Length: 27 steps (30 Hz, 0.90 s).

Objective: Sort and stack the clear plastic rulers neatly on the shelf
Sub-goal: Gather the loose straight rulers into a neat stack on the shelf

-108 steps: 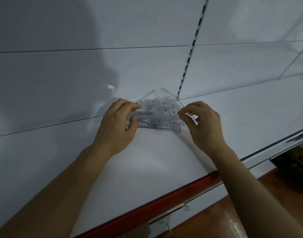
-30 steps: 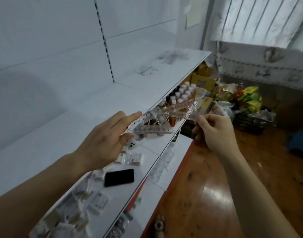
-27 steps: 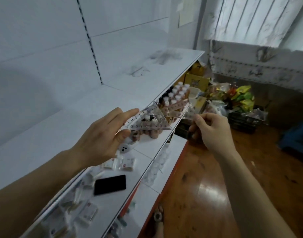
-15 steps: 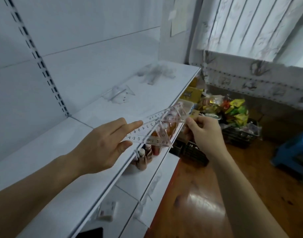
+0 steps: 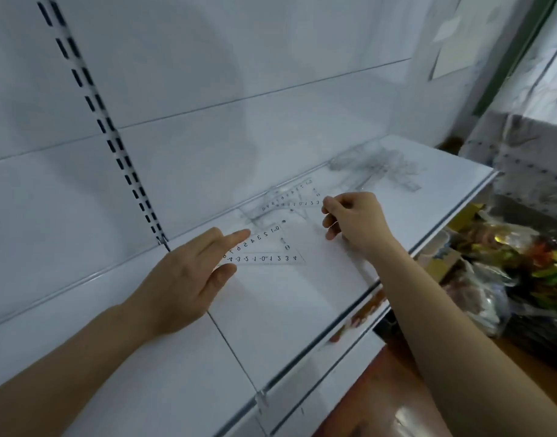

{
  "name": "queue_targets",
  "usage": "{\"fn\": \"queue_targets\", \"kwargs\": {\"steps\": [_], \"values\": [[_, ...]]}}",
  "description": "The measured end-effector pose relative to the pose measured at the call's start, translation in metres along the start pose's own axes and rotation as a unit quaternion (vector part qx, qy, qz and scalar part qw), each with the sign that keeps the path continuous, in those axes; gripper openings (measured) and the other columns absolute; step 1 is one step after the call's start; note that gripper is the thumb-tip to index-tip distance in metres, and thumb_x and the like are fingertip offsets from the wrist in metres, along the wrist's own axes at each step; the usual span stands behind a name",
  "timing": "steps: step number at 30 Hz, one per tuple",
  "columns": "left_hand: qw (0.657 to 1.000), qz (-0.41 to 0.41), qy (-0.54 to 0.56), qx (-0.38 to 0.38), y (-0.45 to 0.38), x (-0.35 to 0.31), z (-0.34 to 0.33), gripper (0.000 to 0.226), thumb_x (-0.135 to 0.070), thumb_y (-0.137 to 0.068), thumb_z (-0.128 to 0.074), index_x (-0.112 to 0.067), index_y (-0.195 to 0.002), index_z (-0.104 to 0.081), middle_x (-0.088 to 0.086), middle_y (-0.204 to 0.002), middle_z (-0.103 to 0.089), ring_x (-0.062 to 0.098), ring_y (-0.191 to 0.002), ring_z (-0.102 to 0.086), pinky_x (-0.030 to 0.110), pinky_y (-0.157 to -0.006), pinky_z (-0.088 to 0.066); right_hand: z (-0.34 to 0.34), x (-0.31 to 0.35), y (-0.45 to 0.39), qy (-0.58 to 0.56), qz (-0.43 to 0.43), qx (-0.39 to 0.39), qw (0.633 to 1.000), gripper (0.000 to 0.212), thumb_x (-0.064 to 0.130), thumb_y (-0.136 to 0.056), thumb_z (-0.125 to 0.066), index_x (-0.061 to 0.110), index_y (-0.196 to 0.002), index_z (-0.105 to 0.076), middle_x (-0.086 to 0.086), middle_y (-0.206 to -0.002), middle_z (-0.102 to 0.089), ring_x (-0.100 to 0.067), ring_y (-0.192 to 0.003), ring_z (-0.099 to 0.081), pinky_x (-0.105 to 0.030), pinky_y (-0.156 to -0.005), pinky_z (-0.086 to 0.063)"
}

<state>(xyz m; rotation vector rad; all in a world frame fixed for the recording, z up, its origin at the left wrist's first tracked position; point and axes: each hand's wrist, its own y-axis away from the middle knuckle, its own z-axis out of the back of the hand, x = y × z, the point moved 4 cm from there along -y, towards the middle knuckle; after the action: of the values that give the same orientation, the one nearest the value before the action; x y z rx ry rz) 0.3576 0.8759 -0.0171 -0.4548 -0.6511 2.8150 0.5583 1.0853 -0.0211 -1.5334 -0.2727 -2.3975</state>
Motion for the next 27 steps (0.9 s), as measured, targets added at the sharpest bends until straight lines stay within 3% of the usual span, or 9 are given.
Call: {"fn": "queue_targets", "kwargs": {"steps": [4,7,10,12,15,17,20,24,27], "values": [[0.996,0.083,-0.019,-0.032,-0.014,0.014,-0.008,0.051,-0.039,-0.104,-0.034,-0.023,-0.151,-0.040,-0.025,-0.096,-0.037,0.002,-0.080,-0.047,0.012,-0.068,-0.038,-0.024,0.005,-0.044,0.049,0.017,0.075,0.996,0.031,0.024,-0.097,-0.059,0.004,-0.077,-0.071,-0.004,-0.058,-0.070,-0.015,-0.046,-0.064,-0.025,-0.061,-0.049],[0.989,0.134,-0.025,-0.055,-0.032,0.019,-0.013,0.050,-0.040,-0.103,-0.034,-0.021,-0.148,-0.044,-0.022,-0.094,-0.039,0.003,-0.083,-0.049,0.012,-0.071,-0.037,-0.033,0.006,-0.066,0.127,0.035,0.105,0.986,0.040,0.036,-0.093,-0.065,0.004,-0.069,-0.070,0.001,-0.047,-0.063,-0.010,-0.038,-0.052,-0.021,-0.051,-0.043],[0.979,0.186,-0.033,-0.080,-0.055,0.023,-0.024,0.048,-0.036,-0.103,-0.038,-0.017,-0.146,-0.047,-0.014,-0.096,-0.043,0.005,-0.084,-0.047,0.010,-0.077,-0.038,-0.032,0.000,-0.075,0.113,0.053,0.101,0.987,0.052,0.044,-0.090,-0.067,-0.004,-0.072,-0.065,0.001,-0.048,-0.056,-0.014,-0.044,-0.046,-0.024,-0.051,-0.039],[0.975,0.205,-0.040,-0.080,-0.070,0.025,-0.036,0.047,-0.033,-0.103,-0.039,-0.012,-0.143,-0.050,-0.008,-0.100,-0.048,0.008,-0.087,-0.048,0.016,-0.079,-0.041,-0.028,-0.005,-0.077,0.072,0.062,0.081,0.992,0.054,0.042,-0.093,-0.062,-0.010,-0.078,-0.062,0.001,-0.052,-0.055,-0.013,-0.046,-0.045,-0.027,-0.055,-0.038],[0.971,0.219,-0.084,-0.054,-0.083,0.031,-0.055,0.044,-0.029,-0.101,-0.044,-0.006,-0.138,-0.053,0.004,-0.106,-0.054,0.020,-0.093,-0.054,0.040,-0.081,-0.051,-0.024,-0.008,-0.077,0.027,0.058,0.064,0.996,0.051,0.037,-0.097,-0.055,-0.009,-0.076,-0.060,0.007,-0.047,-0.057,-0.015,-0.050,-0.049,-0.030,-0.059,-0.042],[0.961,0.254,-0.101,-0.048,-0.083,0.036,-0.061,0.041,-0.024,-0.101,-0.053,-0.007,-0.138,-0.053,0.007,-0.114,-0.054,0.025,-0.100,-0.057,0.047,-0.083,-0.052,-0.023,-0.008,-0.074,0.016,0.067,0.074,0.995,0.049,0.036,-0.098,-0.053,-0.005,-0.073,-0.061,-0.002,-0.053,-0.060,-0.018,-0.053,-0.051,-0.031,-0.061,-0.044],[0.945,0.300,-0.119,-0.053,-0.077,0.035,-0.058,0.051,-0.032,-0.099,-0.057,-0.010,-0.144,-0.048,0.006,-0.124,-0.049,0.026,-0.109,-0.055,0.048,-0.091,-0.051,-0.024,-0.006,-0.070,0.025,0.090,0.085,0.992,0.048,0.036,-0.097,-0.052,-0.007,-0.077,-0.060,-0.020,-0.067,-0.060,-0.017,-0.055,-0.045,-0.030,-0.058,-0.038],[0.919,0.360,-0.149,-0.064,-0.052,0.022,-0.039,0.054,-0.040,-0.098,-0.052,-0.011,-0.143,-0.049,0.008,-0.118,-0.051,0.027,-0.107,-0.053,0.047,-0.091,-0.050,-0.023,-0.008,-0.065,0.050,0.123,0.105,0.986,0.046,0.037,-0.097,-0.052,-0.004,-0.077,-0.060,-0.017,-0.075,-0.066,-0.024,-0.060,-0.052,-0.031,-0.058,-0.039],[0.898,0.398,-0.175,-0.069,-0.019,0.006,-0.021,0.051,-0.040,-0.101,-0.049,-0.009,-0.141,-0.051,0.010,-0.115,-0.051,0.029,-0.106,-0.052,0.049,-0.089,-0.050,-0.024,-0.006,-0.054,0.095,0.180,0.136,0.970,0.041,0.036,-0.097,-0.054,0.003,-0.073,-0.061,-0.010,-0.068,-0.065,-0.027,-0.066,-0.060,-0.033,-0.058,-0.044]]}}
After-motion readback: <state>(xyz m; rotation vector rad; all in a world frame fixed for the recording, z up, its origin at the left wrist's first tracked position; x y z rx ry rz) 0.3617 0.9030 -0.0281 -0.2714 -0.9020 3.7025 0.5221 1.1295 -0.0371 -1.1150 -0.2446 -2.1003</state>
